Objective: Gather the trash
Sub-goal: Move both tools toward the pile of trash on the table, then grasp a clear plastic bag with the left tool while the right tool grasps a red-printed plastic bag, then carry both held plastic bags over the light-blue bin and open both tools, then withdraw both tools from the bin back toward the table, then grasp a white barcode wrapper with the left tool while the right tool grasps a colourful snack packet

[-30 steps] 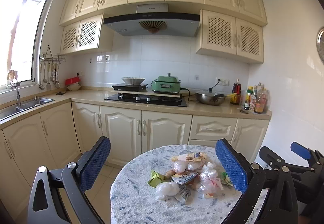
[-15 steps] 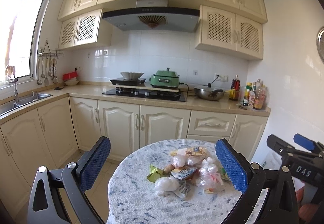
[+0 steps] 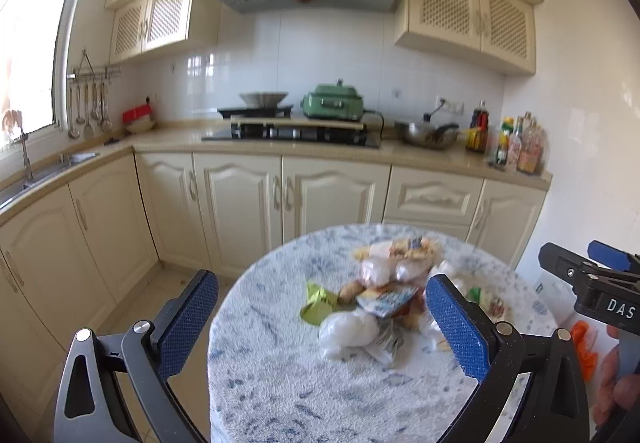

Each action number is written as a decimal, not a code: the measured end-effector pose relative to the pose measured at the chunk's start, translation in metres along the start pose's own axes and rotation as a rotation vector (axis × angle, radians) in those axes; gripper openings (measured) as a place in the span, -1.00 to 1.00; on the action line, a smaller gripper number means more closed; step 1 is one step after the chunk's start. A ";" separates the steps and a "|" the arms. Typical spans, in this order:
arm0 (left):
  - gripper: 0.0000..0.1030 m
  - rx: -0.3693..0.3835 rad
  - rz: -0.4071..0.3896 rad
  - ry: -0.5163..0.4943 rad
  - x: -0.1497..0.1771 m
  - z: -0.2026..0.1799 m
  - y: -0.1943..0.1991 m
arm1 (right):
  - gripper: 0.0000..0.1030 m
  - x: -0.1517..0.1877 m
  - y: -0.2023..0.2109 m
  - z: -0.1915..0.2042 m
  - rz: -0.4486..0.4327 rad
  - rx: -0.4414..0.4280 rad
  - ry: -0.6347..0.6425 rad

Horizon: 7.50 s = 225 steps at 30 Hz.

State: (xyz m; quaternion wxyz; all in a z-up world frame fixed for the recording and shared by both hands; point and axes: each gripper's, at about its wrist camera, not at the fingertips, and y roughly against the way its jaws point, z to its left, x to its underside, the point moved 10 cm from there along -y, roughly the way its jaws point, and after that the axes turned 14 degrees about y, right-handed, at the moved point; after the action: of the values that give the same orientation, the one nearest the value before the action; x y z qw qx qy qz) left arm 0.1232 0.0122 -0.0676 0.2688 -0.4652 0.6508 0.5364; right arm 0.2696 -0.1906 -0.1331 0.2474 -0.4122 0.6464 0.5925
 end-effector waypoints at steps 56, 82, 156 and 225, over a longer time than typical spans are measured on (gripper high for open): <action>-0.26 0.120 0.217 -0.002 0.060 -0.013 -0.120 | -0.05 0.065 -0.086 -0.022 0.126 -0.290 -0.205; -0.26 0.620 0.328 -0.311 0.164 -0.299 -0.011 | -0.05 0.201 0.088 -0.298 0.096 0.228 -0.503; 0.97 0.511 0.177 -0.204 0.120 -0.217 0.004 | 1.00 0.125 0.081 -0.241 0.053 0.271 -0.360; -0.67 0.182 0.444 -0.025 0.095 -0.024 -0.185 | 0.02 0.110 -0.159 0.061 0.310 -0.288 0.126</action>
State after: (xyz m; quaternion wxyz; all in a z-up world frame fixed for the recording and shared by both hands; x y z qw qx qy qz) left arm 0.2518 -0.0392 -0.2242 0.1930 -0.2777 0.7795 0.5272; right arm 0.3311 -0.1517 -0.3218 0.0510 -0.3752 0.6249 0.6827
